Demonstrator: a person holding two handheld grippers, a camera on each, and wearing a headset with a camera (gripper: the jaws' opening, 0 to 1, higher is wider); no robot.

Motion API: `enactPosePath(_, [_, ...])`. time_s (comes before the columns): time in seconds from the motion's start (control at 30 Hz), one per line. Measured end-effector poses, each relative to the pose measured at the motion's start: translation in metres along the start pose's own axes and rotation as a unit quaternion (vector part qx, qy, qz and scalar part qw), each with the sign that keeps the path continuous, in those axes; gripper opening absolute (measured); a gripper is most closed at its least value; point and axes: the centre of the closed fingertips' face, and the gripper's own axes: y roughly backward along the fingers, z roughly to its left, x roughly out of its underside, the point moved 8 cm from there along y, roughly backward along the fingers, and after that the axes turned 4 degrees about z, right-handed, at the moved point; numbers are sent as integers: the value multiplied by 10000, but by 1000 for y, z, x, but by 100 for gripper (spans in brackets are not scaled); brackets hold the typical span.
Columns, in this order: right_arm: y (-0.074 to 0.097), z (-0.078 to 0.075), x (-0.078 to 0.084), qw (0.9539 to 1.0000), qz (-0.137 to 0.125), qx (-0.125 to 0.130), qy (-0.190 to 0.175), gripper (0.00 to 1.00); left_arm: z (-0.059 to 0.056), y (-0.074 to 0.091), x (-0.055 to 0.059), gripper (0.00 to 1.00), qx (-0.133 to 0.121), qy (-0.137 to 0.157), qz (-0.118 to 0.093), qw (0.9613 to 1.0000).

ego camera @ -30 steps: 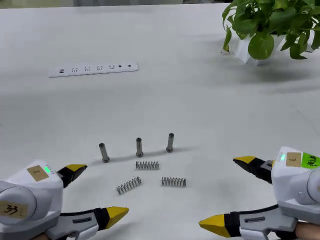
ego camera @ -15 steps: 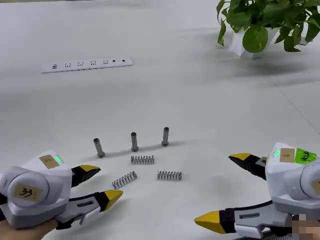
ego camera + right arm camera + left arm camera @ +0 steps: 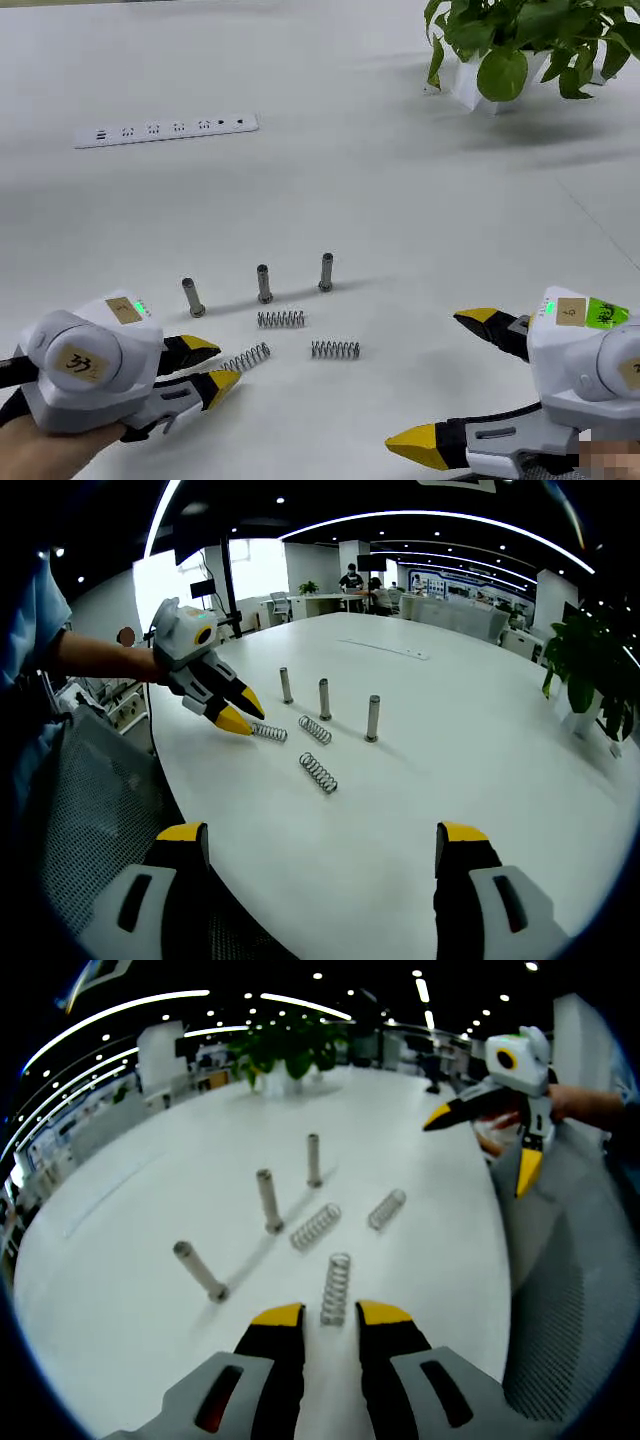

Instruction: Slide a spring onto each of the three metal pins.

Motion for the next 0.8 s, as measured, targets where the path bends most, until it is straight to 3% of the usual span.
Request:
enactPosePath(0.47, [0, 0, 2, 10000, -28, 31, -56, 95, 1, -9, 0, 15, 39, -285, 360, 9989])
enactPosePath(0.6, [0, 0, 3, 10000, -42, 21, -76, 95, 0, -10, -4, 15, 66, -581, 627, 9963])
enactPosePath(0.8, [-1, 1, 4, 10000, -8, 10, -55, 95, -1, -11, -8, 14, 82, -761, 904, 9930])
